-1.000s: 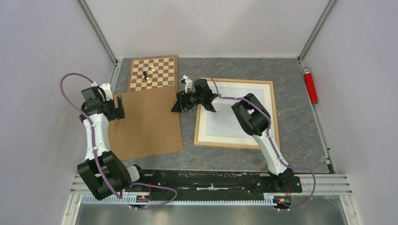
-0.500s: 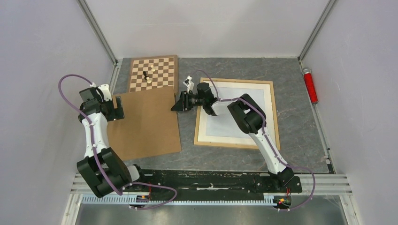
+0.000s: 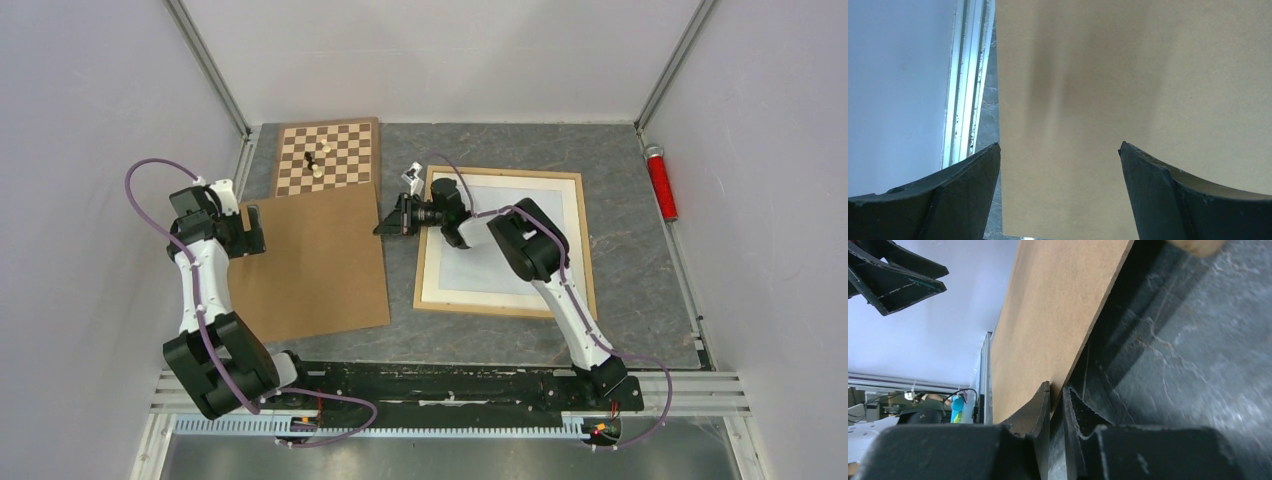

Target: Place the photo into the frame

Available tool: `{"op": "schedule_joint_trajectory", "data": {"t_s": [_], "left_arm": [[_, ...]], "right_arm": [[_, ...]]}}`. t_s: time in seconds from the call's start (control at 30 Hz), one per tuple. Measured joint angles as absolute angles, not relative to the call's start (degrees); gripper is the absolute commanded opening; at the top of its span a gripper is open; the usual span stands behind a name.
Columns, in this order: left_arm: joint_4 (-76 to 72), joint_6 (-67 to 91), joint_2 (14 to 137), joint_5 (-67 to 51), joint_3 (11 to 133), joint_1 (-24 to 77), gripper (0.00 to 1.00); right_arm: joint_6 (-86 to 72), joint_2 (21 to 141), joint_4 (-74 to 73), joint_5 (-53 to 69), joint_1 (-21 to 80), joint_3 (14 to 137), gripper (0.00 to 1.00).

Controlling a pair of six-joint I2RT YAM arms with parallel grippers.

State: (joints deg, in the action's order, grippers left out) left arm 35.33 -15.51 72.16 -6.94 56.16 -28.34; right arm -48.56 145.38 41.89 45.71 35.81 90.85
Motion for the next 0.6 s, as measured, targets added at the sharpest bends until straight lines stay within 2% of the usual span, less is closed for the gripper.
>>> {"op": "schedule_joint_trajectory", "data": {"t_s": [0.27,0.6], "left_arm": [[35.18,-15.49,72.62,-8.34,56.66,-28.34,0.94],[34.83,-15.46,72.58,-10.68,58.26,-28.42,0.94]], "right_arm": [[-53.25,139.22,43.40,46.24,32.56,81.87,0.00],[-58.02,121.89,42.59,44.23,28.05,73.97,0.00]]}}
